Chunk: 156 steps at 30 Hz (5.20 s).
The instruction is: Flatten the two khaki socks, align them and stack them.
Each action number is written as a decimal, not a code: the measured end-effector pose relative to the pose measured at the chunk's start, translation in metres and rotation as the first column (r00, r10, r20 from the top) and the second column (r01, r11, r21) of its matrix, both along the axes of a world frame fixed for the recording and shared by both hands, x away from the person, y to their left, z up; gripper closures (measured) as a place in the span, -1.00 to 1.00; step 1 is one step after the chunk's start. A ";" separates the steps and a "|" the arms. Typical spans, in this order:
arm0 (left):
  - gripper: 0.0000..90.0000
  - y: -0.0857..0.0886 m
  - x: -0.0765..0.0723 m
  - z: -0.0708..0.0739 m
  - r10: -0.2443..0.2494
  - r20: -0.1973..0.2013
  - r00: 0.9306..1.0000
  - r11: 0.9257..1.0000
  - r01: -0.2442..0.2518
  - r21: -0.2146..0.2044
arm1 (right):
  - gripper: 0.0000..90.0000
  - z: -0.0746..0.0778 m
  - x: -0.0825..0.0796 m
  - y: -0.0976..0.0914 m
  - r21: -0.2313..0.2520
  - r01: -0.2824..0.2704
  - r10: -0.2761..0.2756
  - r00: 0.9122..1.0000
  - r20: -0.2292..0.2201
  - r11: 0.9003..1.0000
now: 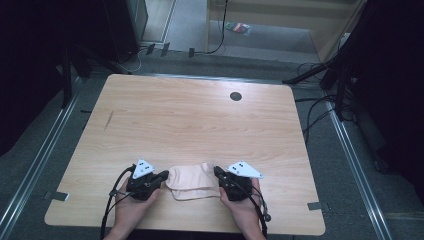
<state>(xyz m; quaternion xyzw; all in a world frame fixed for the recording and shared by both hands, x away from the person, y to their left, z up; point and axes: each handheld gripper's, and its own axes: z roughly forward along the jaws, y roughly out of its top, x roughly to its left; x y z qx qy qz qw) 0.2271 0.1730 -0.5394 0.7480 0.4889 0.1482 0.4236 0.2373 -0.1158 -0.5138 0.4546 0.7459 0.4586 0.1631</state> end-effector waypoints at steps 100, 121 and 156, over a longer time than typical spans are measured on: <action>1.00 -0.002 0.016 -0.012 0.007 -0.060 0.998 1.000 -0.008 -0.022 | 1.00 -0.037 0.016 -0.015 -0.116 0.106 -0.111 0.993 -0.029 0.988; -1.00 0.054 0.005 0.010 0.104 0.109 0.989 0.977 -0.081 -0.199 | -1.00 -0.017 0.011 -0.058 -0.008 0.143 -0.143 0.989 0.039 0.990; -1.00 0.174 -0.035 -0.005 0.263 0.144 0.954 0.960 -0.244 -0.135 | -1.00 -0.028 -0.012 -0.172 -0.032 0.309 -0.307 0.951 0.045 0.951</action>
